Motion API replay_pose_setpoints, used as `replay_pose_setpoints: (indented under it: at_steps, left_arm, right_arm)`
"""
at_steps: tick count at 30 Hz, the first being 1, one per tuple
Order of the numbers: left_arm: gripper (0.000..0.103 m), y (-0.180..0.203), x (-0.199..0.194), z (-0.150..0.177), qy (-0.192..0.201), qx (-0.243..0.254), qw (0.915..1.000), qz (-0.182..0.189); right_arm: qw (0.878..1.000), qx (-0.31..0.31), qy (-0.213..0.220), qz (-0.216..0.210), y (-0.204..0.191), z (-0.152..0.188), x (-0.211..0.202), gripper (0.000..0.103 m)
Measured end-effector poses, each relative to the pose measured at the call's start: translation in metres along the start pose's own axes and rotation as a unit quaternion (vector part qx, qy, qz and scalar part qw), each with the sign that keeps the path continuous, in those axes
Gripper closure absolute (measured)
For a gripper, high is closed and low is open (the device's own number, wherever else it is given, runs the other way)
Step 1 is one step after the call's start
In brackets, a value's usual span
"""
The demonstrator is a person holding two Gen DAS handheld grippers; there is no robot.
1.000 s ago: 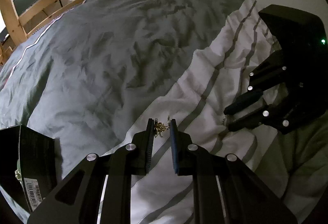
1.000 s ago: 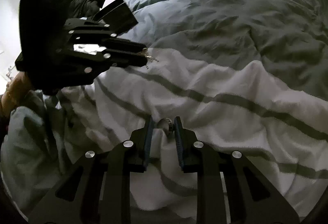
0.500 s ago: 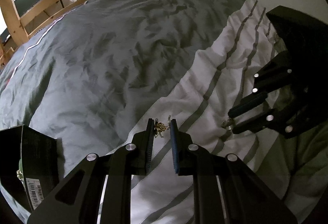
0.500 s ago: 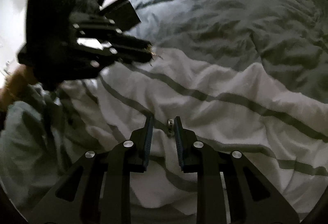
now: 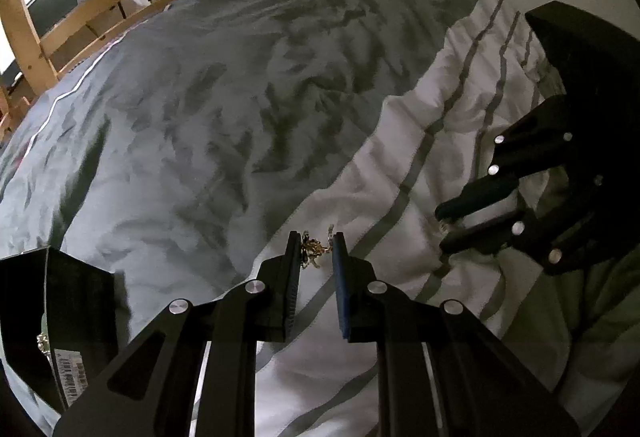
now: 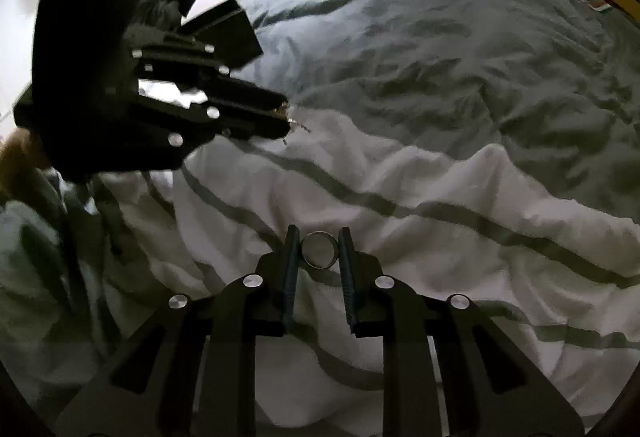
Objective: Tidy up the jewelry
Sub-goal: 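Carry gold earring to black box with left gripper while right carries silver ring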
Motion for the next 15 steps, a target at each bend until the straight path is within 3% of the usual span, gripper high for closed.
replay_pose_setpoints:
  at_steps: [11,15]
  left_arm:
    - [0.088,-0.022,-0.025,-0.016,0.056,-0.039,0.9973,-0.028]
    - [0.088,-0.03,-0.039,-0.026,0.081,-0.046,0.9939,-0.059]
  right_arm:
    - [0.999,0.007,0.037,0.032,0.015,-0.016,-0.016,0.083]
    - [0.998,0.01,0.051,0.039,0.016,-0.024,-0.021,0.083]
Point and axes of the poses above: each gripper's, at about its wrist camera, not at the fingertips, and x roughly the way its jaws point, y to its right, z to its underside, the point moved 8 cm from there along x, roughly the way its jaws point, and after that the axes turned 3 degrees about y, right-handed, at the moved point
